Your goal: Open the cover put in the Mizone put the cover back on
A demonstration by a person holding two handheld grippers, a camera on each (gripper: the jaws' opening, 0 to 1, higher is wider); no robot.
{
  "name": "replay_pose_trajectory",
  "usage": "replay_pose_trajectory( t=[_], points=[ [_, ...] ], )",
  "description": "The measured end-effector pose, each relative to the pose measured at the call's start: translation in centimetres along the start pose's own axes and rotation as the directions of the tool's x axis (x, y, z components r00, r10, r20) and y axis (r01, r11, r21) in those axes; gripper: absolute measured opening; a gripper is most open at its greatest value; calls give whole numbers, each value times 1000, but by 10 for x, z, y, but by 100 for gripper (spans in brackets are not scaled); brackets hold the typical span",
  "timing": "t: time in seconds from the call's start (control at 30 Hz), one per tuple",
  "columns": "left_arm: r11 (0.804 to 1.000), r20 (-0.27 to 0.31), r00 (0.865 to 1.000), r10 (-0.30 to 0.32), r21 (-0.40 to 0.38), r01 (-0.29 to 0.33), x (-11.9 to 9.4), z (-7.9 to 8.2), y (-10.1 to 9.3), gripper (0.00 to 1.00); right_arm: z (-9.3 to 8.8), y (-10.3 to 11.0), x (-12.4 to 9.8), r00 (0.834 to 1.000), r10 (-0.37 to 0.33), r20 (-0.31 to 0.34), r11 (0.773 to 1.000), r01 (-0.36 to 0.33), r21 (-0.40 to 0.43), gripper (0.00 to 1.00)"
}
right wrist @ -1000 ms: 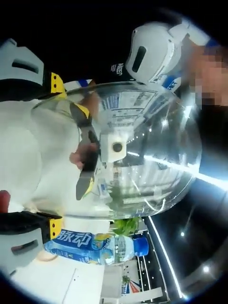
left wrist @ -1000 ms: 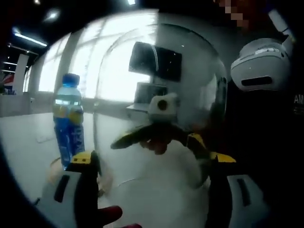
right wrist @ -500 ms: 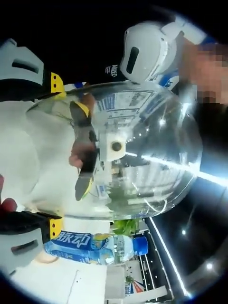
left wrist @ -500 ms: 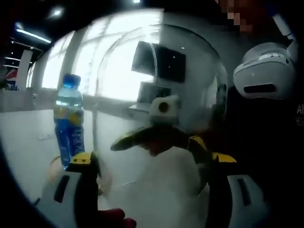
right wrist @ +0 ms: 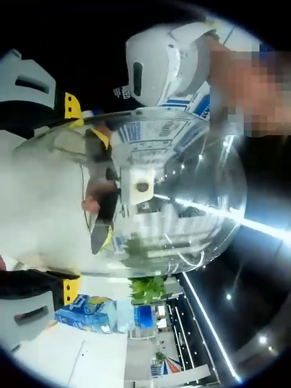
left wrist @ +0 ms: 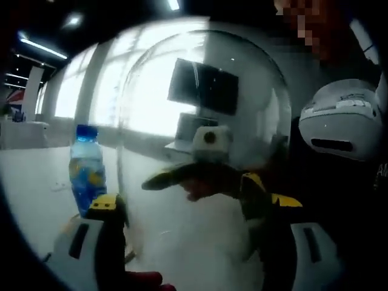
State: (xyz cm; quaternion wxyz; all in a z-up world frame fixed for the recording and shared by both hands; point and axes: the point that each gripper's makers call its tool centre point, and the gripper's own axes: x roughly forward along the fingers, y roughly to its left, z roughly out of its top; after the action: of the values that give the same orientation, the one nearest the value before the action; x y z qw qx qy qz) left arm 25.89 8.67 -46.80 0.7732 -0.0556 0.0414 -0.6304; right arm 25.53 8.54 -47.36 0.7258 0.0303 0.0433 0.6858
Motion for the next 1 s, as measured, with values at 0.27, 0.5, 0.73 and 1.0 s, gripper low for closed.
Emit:
replay_pose_trajectory(
  t=[0.27,0.5,0.73,1.0],
  points=[
    [1000,7,1000,25,-16,-25,1,34,-6,83,33,1,-5,999,12,46,1000,-12,11,90],
    [999,13,999,39,-20,-38,4,59,-11,83,62,4,-5,998,20,61,1000,-21,11,90],
    [998,17,998,58,-20,-58,6,84,-12,83,85,4,-4,998,35,56,999,-36,9,90],
    [996,16,996,82,-16,-82,7,124,-8,83,126,-1,-3,996,51,79,999,-52,14,90]
  ],
)
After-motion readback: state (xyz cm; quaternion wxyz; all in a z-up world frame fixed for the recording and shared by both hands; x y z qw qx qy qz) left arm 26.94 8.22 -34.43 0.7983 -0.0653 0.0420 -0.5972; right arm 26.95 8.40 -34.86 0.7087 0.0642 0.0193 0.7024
